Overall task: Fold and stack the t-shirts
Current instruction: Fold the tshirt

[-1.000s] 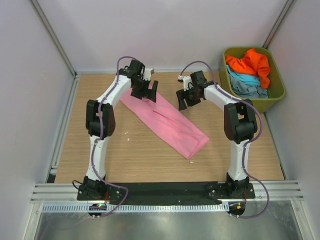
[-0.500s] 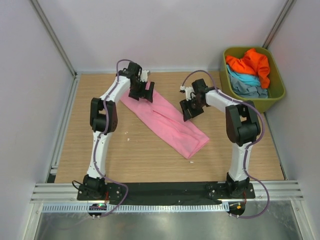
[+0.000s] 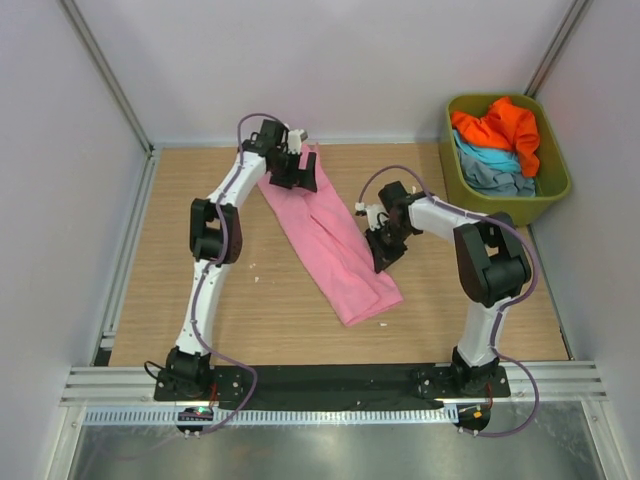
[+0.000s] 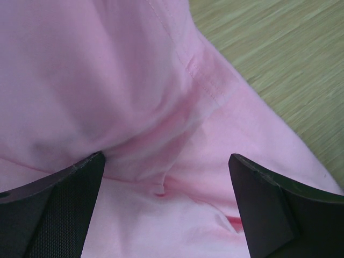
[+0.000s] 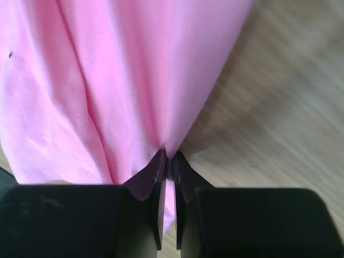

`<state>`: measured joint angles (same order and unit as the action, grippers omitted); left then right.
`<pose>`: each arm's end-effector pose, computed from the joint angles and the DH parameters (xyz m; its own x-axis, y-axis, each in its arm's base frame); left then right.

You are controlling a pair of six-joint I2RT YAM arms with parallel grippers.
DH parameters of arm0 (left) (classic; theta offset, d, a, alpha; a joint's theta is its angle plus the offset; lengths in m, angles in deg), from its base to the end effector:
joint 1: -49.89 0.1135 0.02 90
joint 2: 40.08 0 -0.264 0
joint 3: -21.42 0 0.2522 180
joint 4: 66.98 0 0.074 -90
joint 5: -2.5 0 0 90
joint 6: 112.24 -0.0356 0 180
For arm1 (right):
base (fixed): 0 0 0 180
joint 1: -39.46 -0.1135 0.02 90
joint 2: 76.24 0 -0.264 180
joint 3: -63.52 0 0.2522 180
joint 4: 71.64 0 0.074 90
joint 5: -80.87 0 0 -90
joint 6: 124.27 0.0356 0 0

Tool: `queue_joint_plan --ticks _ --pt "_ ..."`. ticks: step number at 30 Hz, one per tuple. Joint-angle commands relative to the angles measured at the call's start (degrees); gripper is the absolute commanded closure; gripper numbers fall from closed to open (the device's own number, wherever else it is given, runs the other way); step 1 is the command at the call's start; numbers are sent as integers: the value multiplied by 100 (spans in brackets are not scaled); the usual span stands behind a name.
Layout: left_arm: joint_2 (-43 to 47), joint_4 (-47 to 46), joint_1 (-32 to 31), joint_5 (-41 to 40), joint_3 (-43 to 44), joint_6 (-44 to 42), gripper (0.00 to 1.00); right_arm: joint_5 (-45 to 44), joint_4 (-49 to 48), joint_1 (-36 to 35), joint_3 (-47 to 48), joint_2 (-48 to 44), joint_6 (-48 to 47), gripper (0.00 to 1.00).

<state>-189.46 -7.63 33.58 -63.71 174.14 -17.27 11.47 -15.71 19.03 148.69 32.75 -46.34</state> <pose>0.5320 -0.1706 0.1743 -0.8338 0.1614 -0.5280 0.4027 0.8320 -0.3816 0.3290 0.1359 0.1557 -0.8212 -0.5148 -0.2464 -0.5697 0.7646 0.3014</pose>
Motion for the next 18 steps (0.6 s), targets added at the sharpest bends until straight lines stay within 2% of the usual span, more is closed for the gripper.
queue_joint_plan --ticks 1,10,16,18 --pt "-416 -427 -126 222 307 109 0 172 265 -286 -154 -387 -5 86" --pt "-610 -717 -425 372 483 311 0 497 195 -866 -49 -440 293 86" --pt "-285 -735 -434 249 360 154 0 463 204 -884 -154 -545 241 86" --pt "-197 -718 -425 231 421 92 0 375 195 -876 -181 -633 223 78"
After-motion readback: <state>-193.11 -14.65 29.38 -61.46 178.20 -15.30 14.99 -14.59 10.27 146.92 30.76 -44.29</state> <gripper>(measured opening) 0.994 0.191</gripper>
